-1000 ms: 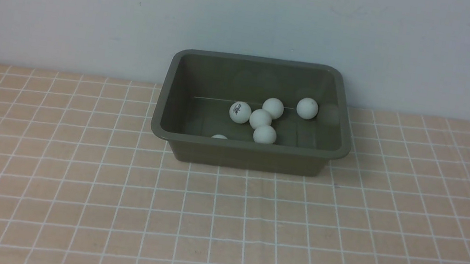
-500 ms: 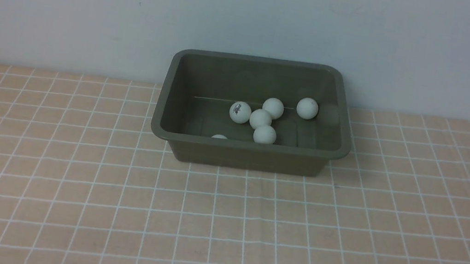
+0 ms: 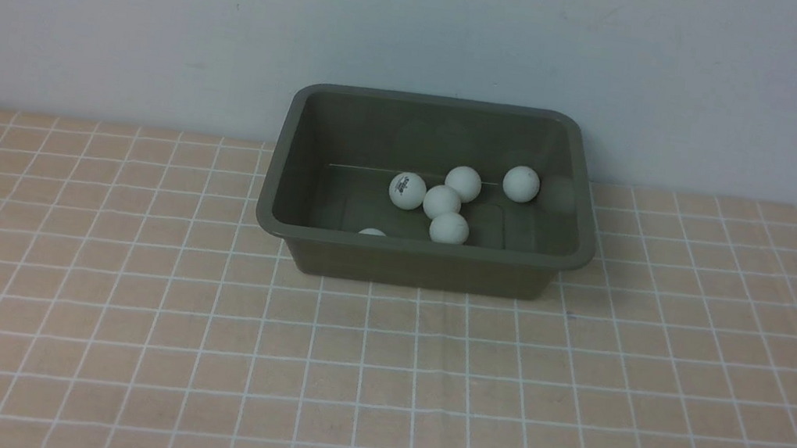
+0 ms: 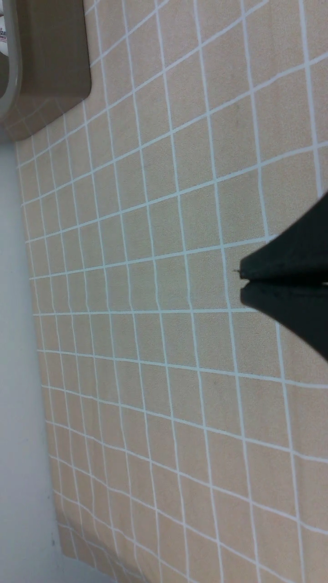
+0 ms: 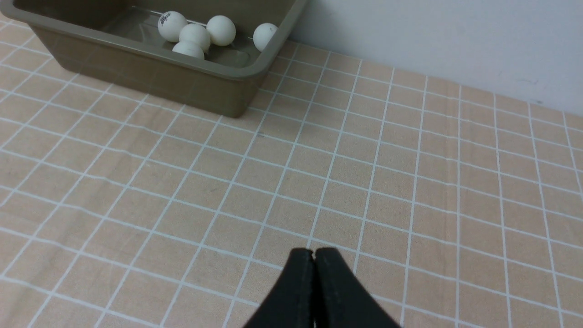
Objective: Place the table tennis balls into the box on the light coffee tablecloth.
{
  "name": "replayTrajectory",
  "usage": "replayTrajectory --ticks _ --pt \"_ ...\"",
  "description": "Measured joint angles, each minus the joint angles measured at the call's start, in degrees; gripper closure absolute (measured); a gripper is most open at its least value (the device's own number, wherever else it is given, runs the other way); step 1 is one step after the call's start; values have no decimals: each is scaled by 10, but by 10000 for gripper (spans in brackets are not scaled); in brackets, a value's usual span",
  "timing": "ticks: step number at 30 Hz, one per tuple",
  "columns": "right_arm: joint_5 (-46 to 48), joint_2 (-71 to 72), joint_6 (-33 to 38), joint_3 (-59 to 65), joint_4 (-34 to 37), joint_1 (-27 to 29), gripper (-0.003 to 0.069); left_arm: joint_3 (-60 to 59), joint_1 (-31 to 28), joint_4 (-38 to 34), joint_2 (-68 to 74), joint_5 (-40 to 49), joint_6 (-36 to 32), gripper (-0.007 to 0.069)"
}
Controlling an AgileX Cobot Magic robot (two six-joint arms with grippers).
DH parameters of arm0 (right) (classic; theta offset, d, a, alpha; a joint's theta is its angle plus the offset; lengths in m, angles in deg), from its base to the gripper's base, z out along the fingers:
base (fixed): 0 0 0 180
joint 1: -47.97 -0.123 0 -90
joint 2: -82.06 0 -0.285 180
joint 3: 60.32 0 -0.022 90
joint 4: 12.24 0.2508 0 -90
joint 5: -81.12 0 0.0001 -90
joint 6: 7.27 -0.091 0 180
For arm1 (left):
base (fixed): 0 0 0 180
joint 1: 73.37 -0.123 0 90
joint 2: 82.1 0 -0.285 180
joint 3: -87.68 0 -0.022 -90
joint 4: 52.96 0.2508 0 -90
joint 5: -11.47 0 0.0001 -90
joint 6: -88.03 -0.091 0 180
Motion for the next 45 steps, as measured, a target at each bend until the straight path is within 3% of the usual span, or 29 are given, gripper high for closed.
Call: replayTrajectory --ticks 12,18,23,30,45 --pt "1 3 6 0 -4 6 677 0 0 0 0 0 0 693" --pt "-17 40 14 9 -14 101 677 0 0 0 0 1 0 693" --pt "-136 106 14 81 -26 142 677 0 0 0 0 1 0 693" --pt "-229 171 -10 218 -26 144 677 0 0 0 0 1 0 693" --pt "-243 182 -64 303 -23 144 677 0 0 0 0 1 0 693"
